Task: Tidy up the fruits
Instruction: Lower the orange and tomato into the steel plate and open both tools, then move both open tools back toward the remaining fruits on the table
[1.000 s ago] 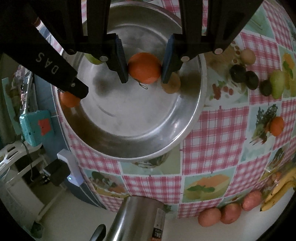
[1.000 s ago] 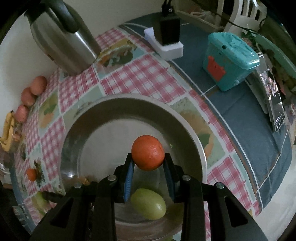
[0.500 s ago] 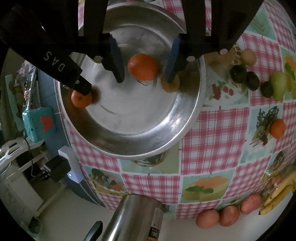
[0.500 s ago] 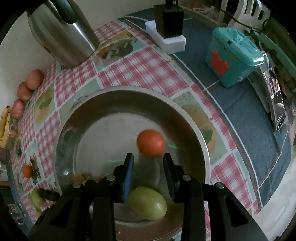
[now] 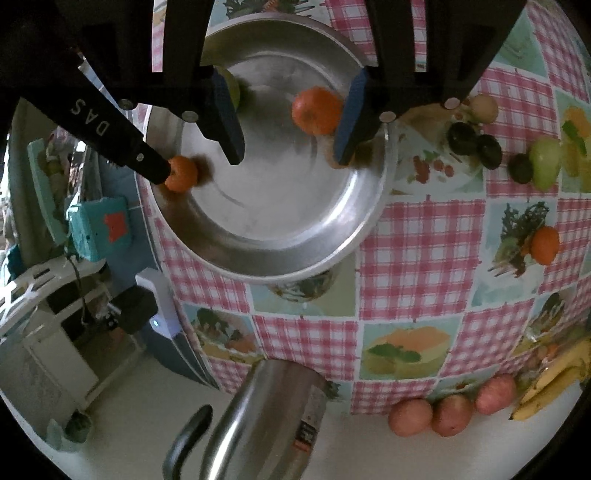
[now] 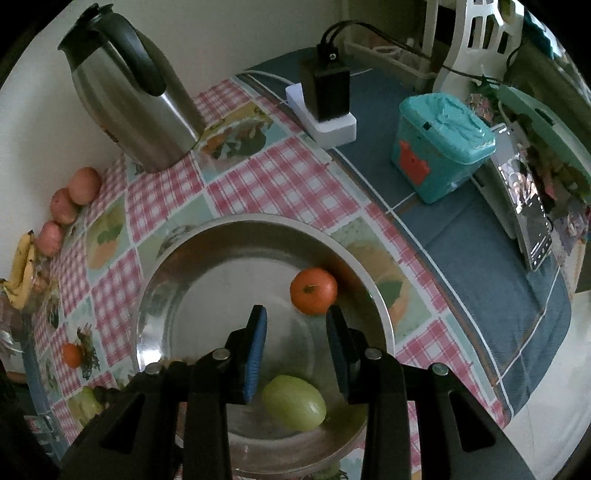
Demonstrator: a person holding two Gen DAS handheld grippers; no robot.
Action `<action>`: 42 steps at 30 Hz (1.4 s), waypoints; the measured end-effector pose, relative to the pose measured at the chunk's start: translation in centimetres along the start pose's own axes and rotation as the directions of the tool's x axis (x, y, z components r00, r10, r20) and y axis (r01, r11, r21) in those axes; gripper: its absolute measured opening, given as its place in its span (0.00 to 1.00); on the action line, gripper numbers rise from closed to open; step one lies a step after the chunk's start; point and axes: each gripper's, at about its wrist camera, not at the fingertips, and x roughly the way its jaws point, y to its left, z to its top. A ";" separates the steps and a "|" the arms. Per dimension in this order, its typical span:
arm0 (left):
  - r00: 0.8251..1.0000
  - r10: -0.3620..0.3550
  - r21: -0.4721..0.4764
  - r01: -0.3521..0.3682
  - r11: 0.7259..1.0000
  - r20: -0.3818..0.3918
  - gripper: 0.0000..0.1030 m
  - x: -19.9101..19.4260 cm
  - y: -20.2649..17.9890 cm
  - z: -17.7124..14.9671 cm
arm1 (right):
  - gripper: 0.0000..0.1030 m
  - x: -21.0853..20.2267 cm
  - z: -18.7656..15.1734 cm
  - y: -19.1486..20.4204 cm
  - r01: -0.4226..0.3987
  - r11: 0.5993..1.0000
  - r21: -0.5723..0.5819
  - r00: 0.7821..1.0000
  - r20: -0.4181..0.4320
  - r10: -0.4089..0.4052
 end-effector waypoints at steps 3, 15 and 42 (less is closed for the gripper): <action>1.000 -0.003 -0.032 0.004 0.999 0.007 0.53 -0.4 1.0 0.3 | 0.33 0.0 0.0 0.1 -0.006 1.000 -0.002 1.000 0.000 0.006; 0.998 0.011 -0.208 0.000 0.978 0.054 0.54 -1.9 7.4 1.7 | 0.33 0.2 -0.3 0.8 -0.012 1.000 -0.025 1.000 -0.017 0.012; 0.993 0.067 -0.400 -0.023 0.916 0.096 0.65 -3.9 14.7 2.2 | 0.34 -0.6 -1.4 6.5 -0.054 0.983 -0.174 0.998 -0.021 0.051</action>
